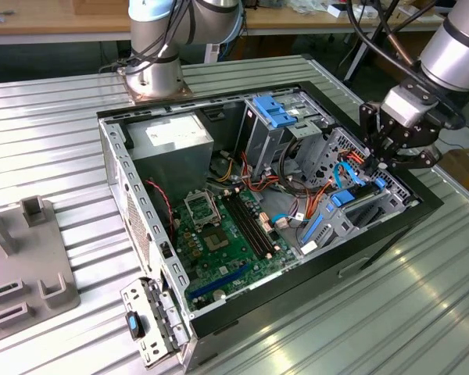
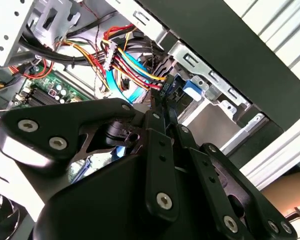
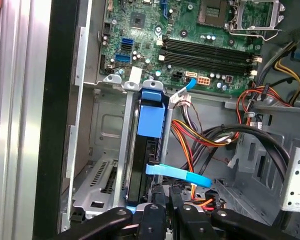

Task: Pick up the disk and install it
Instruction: 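Insert the second disk wire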

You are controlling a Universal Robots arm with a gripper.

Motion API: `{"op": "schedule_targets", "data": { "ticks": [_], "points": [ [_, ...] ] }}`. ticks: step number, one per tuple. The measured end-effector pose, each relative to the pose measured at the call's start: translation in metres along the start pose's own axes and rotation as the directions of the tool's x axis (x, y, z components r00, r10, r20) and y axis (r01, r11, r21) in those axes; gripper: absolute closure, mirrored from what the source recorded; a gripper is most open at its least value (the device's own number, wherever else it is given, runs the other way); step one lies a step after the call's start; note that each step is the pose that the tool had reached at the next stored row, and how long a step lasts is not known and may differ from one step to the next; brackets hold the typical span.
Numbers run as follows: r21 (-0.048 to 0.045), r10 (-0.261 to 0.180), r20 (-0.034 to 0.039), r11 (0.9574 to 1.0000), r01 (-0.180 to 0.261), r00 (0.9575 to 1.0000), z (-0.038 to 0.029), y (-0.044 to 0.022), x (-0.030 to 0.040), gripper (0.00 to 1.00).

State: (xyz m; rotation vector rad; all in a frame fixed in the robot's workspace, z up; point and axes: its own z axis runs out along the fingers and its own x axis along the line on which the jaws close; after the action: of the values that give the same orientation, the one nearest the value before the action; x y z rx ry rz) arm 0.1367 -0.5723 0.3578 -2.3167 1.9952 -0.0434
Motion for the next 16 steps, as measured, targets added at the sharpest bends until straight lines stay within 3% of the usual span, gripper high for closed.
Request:
{"op": "schedule_targets", "data": {
  "ticks": [3, 9, 12, 16],
  "points": [
    [0.0035, 0.0, -0.0003, 1.0, 0.0, 1.0, -0.0003, 0.0036, 0.0018, 0.84],
    [0.0466, -0.002, -0.0066, 0.9989, 0.002, 1.0, -0.0009, 0.012, 0.0049, 0.84],
    [0.0499, -0.002, -0.0074, 0.9988, 0.003, 1.0, -0.0016, 0.02, 0.0042, 0.84],
    [0.0556, -0.003, -0.012, 0.9984, 0.004, 0.9999, -0.001, 0.0208, 0.0048, 0.84]
  ]
}}
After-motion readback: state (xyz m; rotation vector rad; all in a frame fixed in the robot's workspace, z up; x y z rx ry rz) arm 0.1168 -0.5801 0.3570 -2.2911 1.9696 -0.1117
